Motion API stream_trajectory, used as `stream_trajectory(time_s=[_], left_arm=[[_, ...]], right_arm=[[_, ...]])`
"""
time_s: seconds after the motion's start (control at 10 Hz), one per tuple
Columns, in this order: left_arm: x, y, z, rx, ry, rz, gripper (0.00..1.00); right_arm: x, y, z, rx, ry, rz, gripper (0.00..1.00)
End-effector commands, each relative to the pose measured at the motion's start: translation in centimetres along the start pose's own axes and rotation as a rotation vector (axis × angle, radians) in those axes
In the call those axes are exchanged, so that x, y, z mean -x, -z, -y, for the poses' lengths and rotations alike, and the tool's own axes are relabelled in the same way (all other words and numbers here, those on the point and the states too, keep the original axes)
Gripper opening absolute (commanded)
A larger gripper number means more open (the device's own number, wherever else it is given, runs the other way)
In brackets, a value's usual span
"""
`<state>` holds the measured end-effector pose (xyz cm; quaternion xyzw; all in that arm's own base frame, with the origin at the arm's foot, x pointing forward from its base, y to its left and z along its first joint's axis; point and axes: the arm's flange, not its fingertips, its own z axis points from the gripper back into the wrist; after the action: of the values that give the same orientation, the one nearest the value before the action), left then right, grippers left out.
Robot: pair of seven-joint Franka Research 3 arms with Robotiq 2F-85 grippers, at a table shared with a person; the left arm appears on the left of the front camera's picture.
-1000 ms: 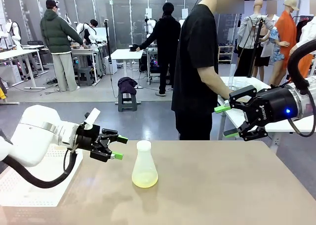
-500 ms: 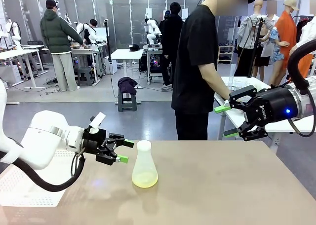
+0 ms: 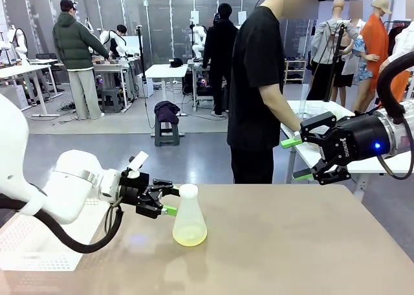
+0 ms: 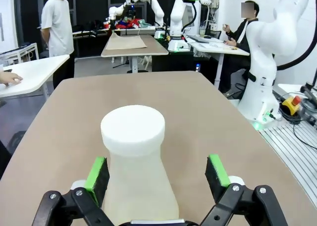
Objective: Prepare the solutions needed for the experiment.
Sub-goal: When the human places the Big flask in the center of the table, pick up the Big flask and place it in the left Organizing basket.
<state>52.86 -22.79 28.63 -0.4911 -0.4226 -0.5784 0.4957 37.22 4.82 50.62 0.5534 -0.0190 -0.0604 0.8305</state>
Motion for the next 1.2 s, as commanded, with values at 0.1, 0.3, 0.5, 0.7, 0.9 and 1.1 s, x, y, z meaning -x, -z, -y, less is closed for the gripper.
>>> stream_trajectory(time_s=[0.1, 0.3, 0.5, 0.7, 0.9, 1.1], left_arm=[[-0.1, 1.4, -1.9, 0.065, -0.045, 0.066, 1.00], [0.1, 2.3, -2.4, 0.099, -0.049, 0.065, 1.00], [0.5, 3.0, -2.7, 0.130, -0.057, 0.058, 1.00], [0.9, 3.6, -2.8, 0.140, -0.054, 0.056, 1.00], [1.3, 4.2, -3.1, 0.156, -0.060, 0.067, 1.00], [1.6, 4.4, -3.2, 0.151, -0.066, 0.095, 1.00]], right_arm=[[0.0, 0.0, -0.1, -0.010, -0.006, -0.003, 0.81], [0.0, 0.0, -0.1, -0.010, -0.006, -0.003, 0.81], [0.0, 0.0, -0.1, -0.010, -0.006, -0.003, 0.81], [0.0, 0.0, -0.1, -0.010, -0.006, -0.003, 0.81], [0.0, 0.0, -0.1, -0.010, -0.006, -0.003, 0.81], [0.0, 0.0, -0.1, -0.010, -0.006, -0.003, 0.81]])
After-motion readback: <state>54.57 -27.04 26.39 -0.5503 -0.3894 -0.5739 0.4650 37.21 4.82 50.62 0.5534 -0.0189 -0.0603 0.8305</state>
